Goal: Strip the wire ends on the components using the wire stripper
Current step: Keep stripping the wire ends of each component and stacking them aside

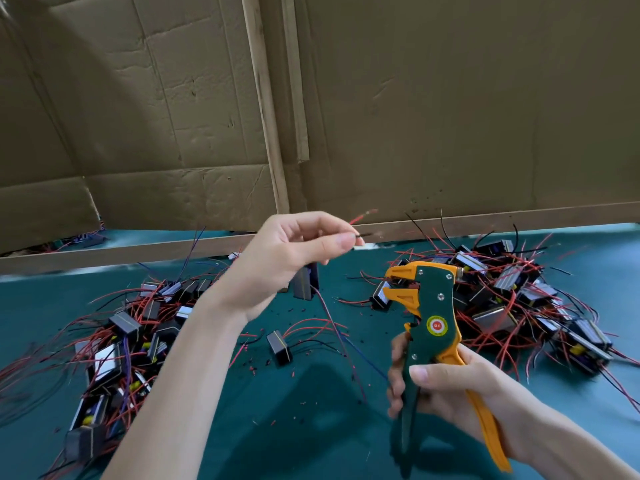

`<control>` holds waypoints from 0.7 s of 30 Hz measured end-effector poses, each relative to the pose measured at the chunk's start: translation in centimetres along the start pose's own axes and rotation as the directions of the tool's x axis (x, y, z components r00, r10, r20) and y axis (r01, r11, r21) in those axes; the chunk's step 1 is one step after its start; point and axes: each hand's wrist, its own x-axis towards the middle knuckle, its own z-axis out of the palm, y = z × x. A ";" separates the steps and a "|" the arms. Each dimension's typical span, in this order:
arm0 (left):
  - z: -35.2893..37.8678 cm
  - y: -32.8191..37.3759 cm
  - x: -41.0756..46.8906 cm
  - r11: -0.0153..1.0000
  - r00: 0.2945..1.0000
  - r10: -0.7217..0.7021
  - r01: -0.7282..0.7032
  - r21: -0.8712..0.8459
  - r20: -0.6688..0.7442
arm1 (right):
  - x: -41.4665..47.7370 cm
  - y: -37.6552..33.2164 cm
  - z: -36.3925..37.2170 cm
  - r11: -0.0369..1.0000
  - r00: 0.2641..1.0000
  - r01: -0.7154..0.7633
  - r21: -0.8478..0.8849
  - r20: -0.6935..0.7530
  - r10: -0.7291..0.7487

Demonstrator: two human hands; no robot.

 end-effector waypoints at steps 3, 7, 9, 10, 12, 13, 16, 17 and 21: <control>0.6 0.3 0.4 0.999 0.994 0.044 -0.042 0.021 -0.101 | 0.1 -0.2 -0.1 1.000 1.000 0.006 0.003 0.004 -0.006; 3.2 -0.3 3.2 0.991 0.947 0.097 -0.063 0.118 -0.306 | 0.3 0.1 -0.3 1.000 1.000 0.000 0.004 -0.026 0.000; 4.7 -0.4 5.6 0.986 0.890 0.137 -0.078 0.149 -0.434 | 0.4 0.4 -0.4 1.000 0.997 0.000 -0.001 -0.071 0.000; 5.5 -0.3 6.9 0.984 0.862 0.154 -0.089 0.154 -0.484 | 0.4 0.5 -0.4 1.000 0.996 0.001 0.000 -0.087 -0.001; 7.2 0.0 9.3 0.991 0.835 0.136 -0.114 0.074 -0.533 | 0.4 0.5 -0.5 1.000 0.994 0.008 0.010 -0.107 -0.006; 8.0 0.2 10.2 0.992 0.855 0.097 -0.126 -0.021 -0.510 | 0.4 0.4 -0.5 1.000 0.993 0.011 0.020 -0.120 -0.009; 9.7 0.6 11.3 0.964 0.976 -0.007 -0.051 -0.260 -0.219 | 0.3 0.2 -0.3 0.999 0.985 0.017 0.039 -0.172 -0.010; 9.8 0.7 11.1 0.969 0.997 -0.026 0.006 -0.249 -0.076 | 0.3 0.2 -0.3 0.999 0.983 0.016 0.041 -0.186 -0.008; 7.4 0.9 9.1 0.990 0.970 -0.074 0.100 -0.103 0.230 | 0.1 -0.2 0.1 0.999 0.980 0.021 0.040 -0.200 -0.012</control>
